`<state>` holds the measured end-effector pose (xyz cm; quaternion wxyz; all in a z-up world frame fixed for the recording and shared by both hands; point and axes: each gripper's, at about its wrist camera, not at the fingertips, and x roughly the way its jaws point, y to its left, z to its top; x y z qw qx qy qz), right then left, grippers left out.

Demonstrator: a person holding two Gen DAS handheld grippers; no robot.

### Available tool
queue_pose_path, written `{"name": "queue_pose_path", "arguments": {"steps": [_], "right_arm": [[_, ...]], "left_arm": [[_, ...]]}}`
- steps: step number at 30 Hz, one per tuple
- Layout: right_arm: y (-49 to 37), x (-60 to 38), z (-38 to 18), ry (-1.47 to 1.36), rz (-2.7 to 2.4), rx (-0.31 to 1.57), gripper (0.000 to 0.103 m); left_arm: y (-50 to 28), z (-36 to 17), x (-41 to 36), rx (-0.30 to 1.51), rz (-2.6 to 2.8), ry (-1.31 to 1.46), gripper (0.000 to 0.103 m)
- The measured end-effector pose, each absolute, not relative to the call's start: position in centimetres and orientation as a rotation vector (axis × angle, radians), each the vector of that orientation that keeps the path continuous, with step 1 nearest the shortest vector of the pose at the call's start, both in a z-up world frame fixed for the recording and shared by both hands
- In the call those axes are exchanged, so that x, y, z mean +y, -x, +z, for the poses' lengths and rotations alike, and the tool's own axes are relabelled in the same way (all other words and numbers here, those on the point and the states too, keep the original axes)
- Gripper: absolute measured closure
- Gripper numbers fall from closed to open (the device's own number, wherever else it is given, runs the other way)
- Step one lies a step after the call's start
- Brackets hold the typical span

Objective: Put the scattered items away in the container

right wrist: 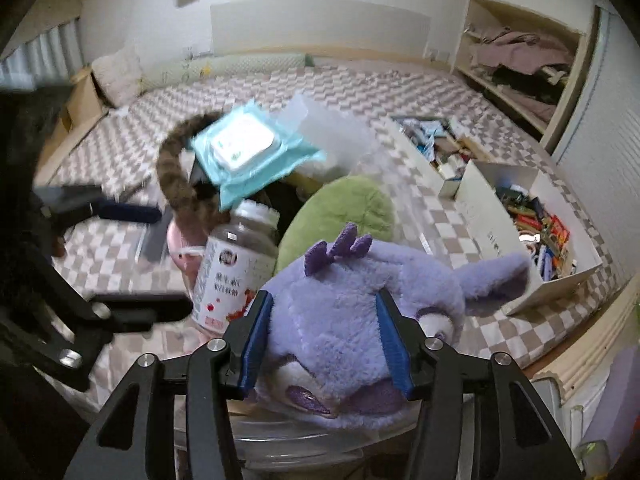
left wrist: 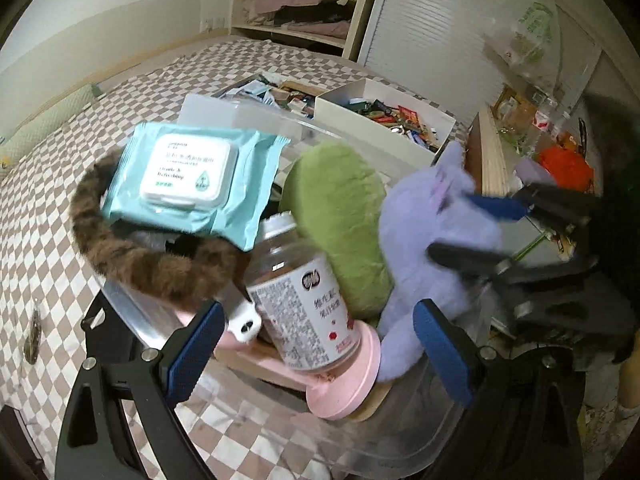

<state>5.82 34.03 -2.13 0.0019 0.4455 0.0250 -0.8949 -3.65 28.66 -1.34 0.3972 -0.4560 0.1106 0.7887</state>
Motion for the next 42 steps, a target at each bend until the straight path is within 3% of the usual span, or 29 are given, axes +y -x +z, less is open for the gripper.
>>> {"name": "queue_pose_path", "arguments": {"steps": [3,12,14,42], "right_arm": [[-6.4,33.6,-0.3,-1.383,-2.819,0.09,0.005],[-6.7,33.0,1.9,-1.443,-2.757,0.046,0.005],[-6.9,32.6,2.2,-1.451,-2.763,0.072,0.0],[-9.7,28.8,2.8,-1.341,-2.834,0.047,0.0]], "left_arm": [[3.1,-1.4,28.3,0.31,2.006,1.152,0.008],[2.6,-0.5,27.1,0.295,2.048,1.094,0.006],[2.5,-0.3,26.9,0.302,2.061,1.082,0.006],[-0.1,3.5,19.4,0.198,2.234,0.987,0.004]]}}
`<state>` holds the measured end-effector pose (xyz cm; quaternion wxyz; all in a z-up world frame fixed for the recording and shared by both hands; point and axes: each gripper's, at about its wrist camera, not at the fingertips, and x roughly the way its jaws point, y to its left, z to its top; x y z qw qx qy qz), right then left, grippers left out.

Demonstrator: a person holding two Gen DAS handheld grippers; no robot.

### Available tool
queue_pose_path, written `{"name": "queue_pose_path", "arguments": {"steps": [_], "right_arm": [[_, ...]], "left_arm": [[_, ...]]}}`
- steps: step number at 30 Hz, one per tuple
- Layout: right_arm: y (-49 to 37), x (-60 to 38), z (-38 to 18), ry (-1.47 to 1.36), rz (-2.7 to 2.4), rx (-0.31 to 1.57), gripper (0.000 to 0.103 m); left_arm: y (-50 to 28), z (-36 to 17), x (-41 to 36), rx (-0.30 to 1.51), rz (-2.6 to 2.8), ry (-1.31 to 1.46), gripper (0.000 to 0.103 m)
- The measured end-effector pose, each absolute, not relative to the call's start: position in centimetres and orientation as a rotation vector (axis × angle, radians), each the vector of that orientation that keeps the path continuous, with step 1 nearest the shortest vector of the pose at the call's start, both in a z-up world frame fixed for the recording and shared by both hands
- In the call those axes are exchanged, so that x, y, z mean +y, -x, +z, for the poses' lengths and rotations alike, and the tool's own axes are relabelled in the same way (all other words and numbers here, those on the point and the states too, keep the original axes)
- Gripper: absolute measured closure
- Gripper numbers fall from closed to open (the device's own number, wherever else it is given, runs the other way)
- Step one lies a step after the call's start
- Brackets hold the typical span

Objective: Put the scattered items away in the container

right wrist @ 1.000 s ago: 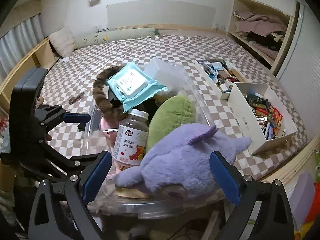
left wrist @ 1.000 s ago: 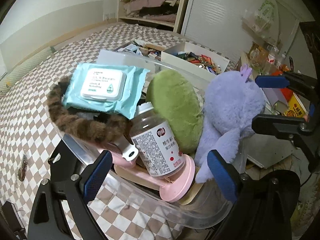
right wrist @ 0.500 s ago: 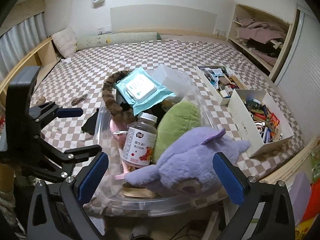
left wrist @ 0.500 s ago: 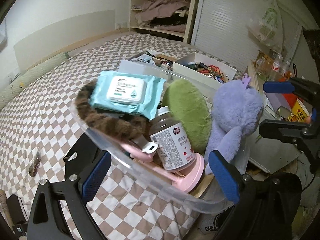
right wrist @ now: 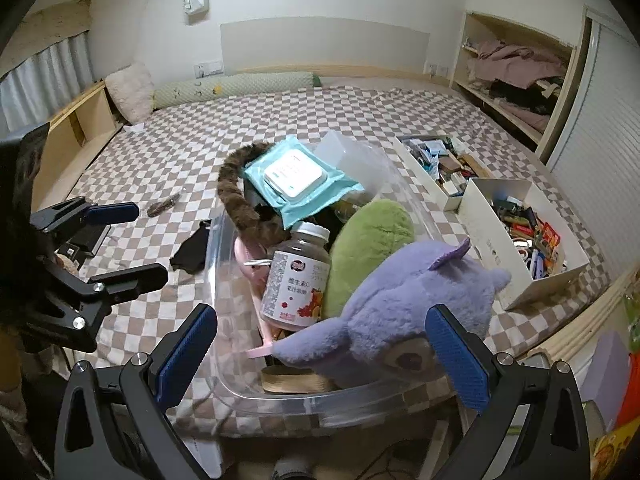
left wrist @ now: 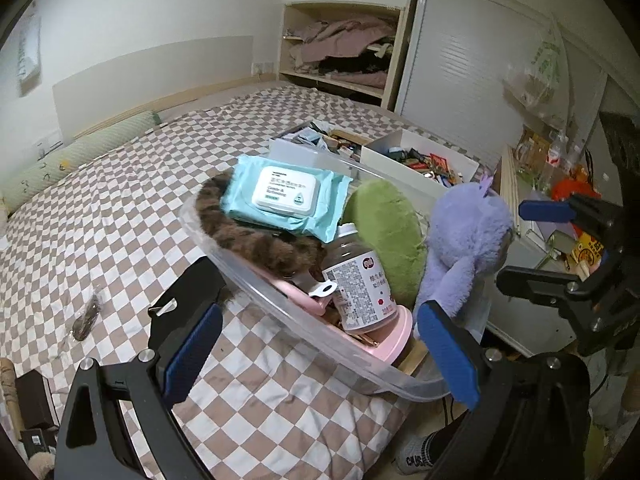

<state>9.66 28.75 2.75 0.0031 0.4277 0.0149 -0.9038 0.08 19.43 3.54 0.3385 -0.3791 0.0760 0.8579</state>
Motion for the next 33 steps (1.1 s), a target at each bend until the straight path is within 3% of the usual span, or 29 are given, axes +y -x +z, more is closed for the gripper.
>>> {"name": "queue_pose_path", "arguments": {"steps": [23,33], "right_arm": [[-14.8,25.6,3.4,-1.089,-2.965,0.016,0.0],[-16.5,24.6,3.9,-1.018,-3.058,0.092,0.0]], "left_arm": [[-5.0,5.6,14.1,0.195,2.419,0.883,0.004],[-5.9,5.1,13.9,0.232,2.452,0.9,0.004]]}}
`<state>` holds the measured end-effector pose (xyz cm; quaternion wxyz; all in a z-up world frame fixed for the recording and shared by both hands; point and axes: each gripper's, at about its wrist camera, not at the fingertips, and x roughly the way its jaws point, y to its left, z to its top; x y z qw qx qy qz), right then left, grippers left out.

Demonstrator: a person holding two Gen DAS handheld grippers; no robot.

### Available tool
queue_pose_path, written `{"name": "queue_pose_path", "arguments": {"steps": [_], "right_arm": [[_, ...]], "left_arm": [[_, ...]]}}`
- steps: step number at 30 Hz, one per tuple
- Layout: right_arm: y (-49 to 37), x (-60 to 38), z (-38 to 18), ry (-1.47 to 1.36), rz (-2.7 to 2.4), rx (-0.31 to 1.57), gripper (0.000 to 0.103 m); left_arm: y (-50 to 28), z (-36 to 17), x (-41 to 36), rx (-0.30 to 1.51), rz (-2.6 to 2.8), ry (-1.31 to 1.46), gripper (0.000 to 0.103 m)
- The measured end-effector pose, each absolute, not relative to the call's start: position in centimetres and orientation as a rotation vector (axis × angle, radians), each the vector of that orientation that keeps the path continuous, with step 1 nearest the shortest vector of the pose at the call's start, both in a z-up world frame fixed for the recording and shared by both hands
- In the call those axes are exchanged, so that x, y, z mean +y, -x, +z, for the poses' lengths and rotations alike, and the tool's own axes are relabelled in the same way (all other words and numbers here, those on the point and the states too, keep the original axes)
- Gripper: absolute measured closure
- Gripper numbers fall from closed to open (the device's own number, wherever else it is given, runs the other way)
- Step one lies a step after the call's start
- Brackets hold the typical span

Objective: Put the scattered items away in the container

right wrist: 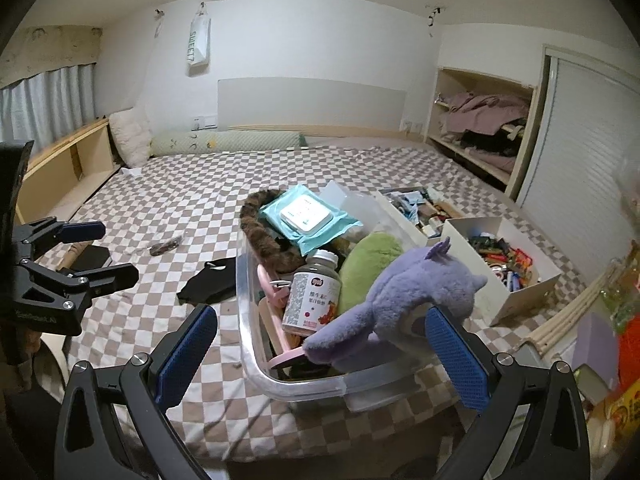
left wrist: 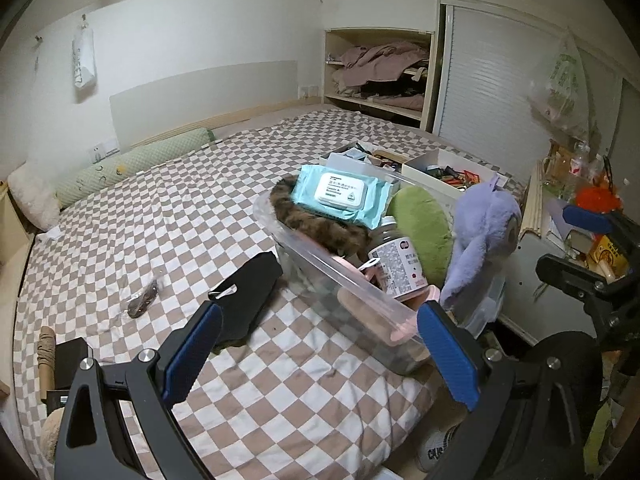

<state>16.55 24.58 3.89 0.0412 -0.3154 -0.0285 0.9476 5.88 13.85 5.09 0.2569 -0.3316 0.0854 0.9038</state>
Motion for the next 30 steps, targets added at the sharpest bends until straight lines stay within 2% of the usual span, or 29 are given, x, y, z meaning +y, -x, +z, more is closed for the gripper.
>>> {"name": "queue_pose_path", "arguments": {"steps": [30], "right_arm": [[-16.5,23.3,2.5,0.977,2.873,-0.083,0.0]], "left_arm": [[-6.5,4.8,13.0,0.262,2.496,0.885,0.004]]}}
